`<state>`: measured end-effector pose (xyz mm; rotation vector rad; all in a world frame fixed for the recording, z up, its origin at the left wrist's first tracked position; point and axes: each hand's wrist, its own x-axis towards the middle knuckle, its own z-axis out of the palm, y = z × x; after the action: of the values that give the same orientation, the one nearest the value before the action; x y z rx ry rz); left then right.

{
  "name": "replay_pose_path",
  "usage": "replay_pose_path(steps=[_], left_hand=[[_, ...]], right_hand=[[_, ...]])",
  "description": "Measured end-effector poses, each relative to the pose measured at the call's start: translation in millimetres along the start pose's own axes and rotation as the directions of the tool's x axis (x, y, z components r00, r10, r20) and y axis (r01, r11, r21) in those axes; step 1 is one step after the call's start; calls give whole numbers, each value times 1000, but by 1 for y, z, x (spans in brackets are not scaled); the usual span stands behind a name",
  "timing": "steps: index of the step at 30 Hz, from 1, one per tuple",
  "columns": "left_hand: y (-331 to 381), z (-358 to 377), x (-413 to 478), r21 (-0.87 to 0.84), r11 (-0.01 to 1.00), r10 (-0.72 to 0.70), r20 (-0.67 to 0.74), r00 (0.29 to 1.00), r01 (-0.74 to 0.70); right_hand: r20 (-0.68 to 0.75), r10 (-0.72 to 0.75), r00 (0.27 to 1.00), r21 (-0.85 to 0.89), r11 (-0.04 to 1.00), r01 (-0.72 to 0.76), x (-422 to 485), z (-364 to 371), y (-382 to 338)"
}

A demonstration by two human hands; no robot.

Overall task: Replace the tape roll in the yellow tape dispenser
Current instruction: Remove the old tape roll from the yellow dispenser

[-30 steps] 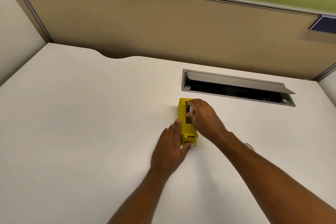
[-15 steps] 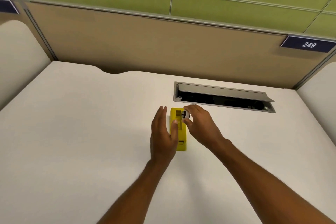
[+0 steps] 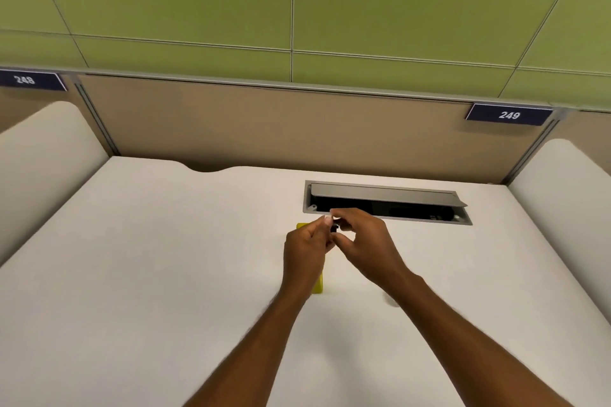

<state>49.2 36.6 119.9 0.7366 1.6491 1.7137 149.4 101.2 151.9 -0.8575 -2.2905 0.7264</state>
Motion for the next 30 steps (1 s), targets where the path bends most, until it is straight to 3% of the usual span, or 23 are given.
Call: replay_pose_path(steps=[4,10,19,24,30], left_hand=[[16,17,-9,-61,998,-15,27,1000,17],[29,43,-19,-126,992,-23,66,998,31],[27,78,-17,-163,986,-32,36,999,37],[4,101,1,165,986,-6,0,1000,6],[-52,146,31,543,835,4,156,988,-89]], right_hand=[[-46,74,996,171,983,-65,-6,-21,3],[-2,198,980,418,891,-179,-10,-51,16],[-62,312,948,495,834,-242,-26,-82,49],[-100,438,893,549,773,-317,-48,-98,77],[-97,566,819,586,698,-413,-97,-117,112]])
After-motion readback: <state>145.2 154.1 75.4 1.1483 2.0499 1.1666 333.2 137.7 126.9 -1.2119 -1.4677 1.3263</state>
